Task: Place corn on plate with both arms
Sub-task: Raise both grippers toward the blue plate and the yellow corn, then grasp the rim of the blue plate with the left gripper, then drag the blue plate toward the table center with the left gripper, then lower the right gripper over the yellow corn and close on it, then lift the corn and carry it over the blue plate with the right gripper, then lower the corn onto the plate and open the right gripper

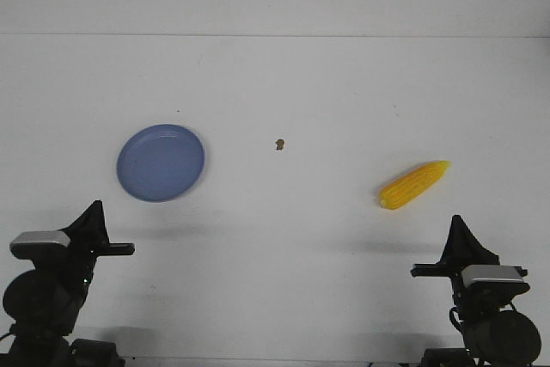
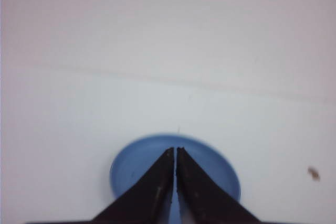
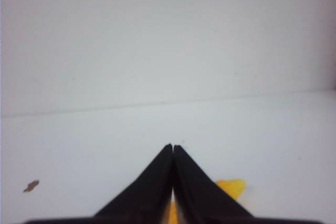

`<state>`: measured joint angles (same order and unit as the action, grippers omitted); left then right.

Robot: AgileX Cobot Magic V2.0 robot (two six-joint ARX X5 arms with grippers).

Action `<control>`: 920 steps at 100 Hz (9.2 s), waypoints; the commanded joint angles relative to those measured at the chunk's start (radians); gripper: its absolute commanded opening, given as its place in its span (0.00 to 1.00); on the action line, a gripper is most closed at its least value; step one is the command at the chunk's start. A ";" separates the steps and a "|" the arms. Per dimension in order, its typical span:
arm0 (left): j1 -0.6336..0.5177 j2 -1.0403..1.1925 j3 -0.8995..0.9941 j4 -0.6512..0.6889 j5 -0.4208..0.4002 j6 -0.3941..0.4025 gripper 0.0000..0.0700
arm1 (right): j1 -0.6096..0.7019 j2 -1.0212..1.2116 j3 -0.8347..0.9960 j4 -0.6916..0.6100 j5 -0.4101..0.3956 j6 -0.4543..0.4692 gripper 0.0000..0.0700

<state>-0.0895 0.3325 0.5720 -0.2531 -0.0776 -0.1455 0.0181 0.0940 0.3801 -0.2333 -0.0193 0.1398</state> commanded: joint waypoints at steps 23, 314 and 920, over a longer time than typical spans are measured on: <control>0.000 0.344 0.407 -0.262 -0.004 -0.004 0.02 | 0.000 0.315 0.372 -0.349 0.000 0.014 0.00; 0.183 1.172 0.566 -0.104 0.464 -0.088 0.01 | 0.000 0.718 0.570 -0.462 -0.008 -0.013 0.85; 0.005 0.520 0.279 0.045 0.042 0.119 0.77 | 0.105 0.759 0.530 -0.163 0.081 -0.115 0.75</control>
<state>-0.0959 0.8700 0.8440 -0.2188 -0.0322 -0.0315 0.1665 0.8909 0.9340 -0.3916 0.1017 0.0704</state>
